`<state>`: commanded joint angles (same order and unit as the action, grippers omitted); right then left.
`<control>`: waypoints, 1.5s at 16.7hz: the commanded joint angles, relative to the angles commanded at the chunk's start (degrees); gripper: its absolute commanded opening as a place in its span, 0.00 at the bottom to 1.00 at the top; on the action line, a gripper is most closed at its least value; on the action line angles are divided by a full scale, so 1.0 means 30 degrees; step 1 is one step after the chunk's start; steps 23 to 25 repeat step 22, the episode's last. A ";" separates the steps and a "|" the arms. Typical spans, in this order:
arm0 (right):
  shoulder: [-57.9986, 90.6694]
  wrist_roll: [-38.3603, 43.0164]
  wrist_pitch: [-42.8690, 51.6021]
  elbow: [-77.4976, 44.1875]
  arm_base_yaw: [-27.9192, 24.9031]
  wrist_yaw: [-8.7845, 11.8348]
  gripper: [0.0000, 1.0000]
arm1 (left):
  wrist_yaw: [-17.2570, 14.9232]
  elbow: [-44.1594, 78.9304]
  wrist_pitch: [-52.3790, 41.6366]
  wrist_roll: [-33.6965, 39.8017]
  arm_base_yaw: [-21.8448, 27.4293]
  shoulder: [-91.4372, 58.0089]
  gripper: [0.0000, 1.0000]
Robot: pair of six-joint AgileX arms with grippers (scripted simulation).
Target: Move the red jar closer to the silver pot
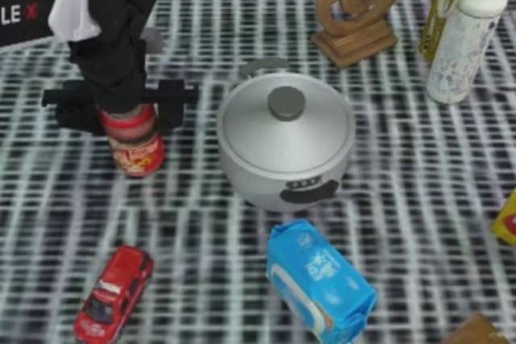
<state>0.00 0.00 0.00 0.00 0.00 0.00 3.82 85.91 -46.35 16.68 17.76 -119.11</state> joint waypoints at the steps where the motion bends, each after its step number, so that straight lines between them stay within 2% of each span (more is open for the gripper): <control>1: 0.0000 0.0000 0.0000 0.0000 0.0000 0.0000 1.00 | 0.0000 -0.0010 0.0012 0.0000 0.0000 -0.0008 0.00; 3: 0.0000 0.0000 0.0000 0.0000 0.0000 0.0000 1.00 | 0.0000 -0.0010 0.0012 0.0000 0.0000 -0.0008 0.00; 16: 0.0000 0.0000 0.0000 0.0000 0.0000 0.0000 1.00 | 0.0000 -0.0010 0.0012 0.0000 0.0000 -0.0008 0.98; 25: 0.0000 0.0000 0.0000 0.0000 0.0000 0.0000 1.00 | 0.0000 -0.0010 0.0012 0.0000 0.0000 -0.0008 1.00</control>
